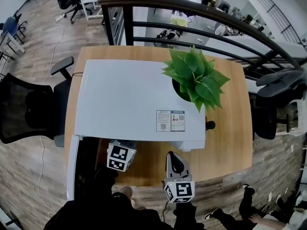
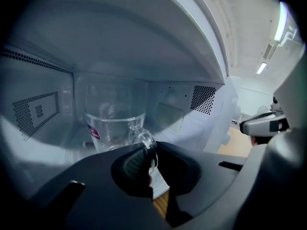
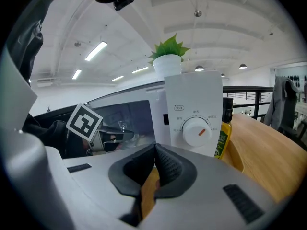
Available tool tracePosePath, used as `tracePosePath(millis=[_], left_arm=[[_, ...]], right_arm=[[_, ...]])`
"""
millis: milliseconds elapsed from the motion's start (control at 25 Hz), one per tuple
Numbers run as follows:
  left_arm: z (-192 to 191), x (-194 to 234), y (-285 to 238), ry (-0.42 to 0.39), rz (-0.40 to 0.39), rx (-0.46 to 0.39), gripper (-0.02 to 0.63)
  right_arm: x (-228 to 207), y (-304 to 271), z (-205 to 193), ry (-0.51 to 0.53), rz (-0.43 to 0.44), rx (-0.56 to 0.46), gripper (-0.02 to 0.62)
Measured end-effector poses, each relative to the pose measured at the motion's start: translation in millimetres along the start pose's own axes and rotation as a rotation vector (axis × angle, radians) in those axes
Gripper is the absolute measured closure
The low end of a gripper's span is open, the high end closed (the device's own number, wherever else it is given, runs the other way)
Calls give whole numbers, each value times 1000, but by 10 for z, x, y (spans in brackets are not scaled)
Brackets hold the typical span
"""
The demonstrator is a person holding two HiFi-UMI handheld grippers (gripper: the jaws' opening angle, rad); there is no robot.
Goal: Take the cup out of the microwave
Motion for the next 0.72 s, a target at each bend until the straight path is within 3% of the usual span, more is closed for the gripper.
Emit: tracePosePath(millis=[200, 720], left_arm=[[89, -25, 9, -66, -1, -21, 581], [35, -157, 326, -7, -8, -48, 581]], right_arm=[[2, 29, 22, 18, -6, 2, 578], [59, 352, 171, 45, -29, -31, 578]])
Point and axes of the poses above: the fingertips, and each gripper's own axes: y backward along the fingers, x to its left, z out of its top, the point moved 3 cm from there along y, backward along the fingers, and after that the axes turned 6 degrees about x, right-handed, at the moved point
